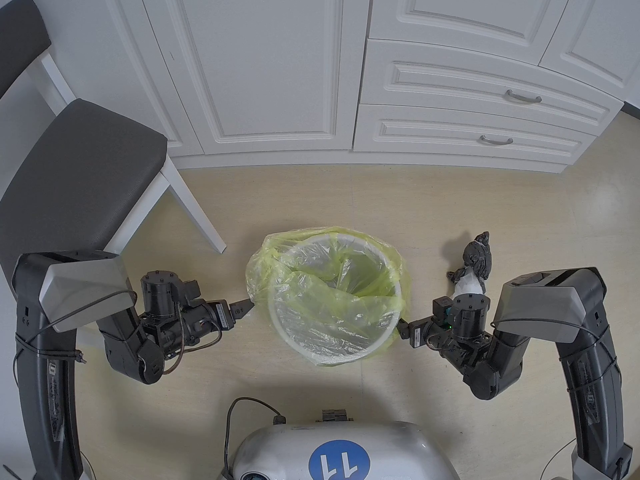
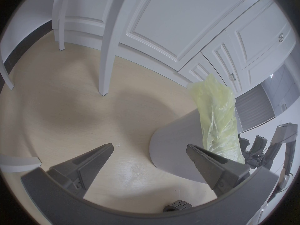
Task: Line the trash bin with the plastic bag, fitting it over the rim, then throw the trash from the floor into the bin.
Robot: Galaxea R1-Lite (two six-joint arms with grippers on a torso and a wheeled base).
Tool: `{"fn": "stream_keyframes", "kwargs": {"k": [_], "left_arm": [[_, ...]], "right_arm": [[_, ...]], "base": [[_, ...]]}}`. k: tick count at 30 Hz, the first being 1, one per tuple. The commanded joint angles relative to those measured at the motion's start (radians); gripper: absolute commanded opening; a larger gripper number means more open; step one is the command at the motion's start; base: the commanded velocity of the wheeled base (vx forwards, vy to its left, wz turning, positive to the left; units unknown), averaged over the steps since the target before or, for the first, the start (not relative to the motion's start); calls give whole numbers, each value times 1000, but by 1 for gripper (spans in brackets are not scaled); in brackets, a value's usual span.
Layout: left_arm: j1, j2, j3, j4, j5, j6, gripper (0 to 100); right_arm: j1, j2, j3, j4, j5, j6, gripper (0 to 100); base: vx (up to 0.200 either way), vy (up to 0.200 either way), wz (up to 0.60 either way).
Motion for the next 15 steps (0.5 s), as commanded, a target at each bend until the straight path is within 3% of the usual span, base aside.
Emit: {"fn": "stream_keyframes", "kwargs": {"k": [1,15], "left_arm": [[16,-68,8,27,-1,-2,100],[-4,-120,14,-15,7,-5,100]], "right_arm": [[1,-16,29,-18,-2,0,100],[-10,-148,190,-123,1,-2,100]], "base": [[0,0,0],[0,0,0]]}}
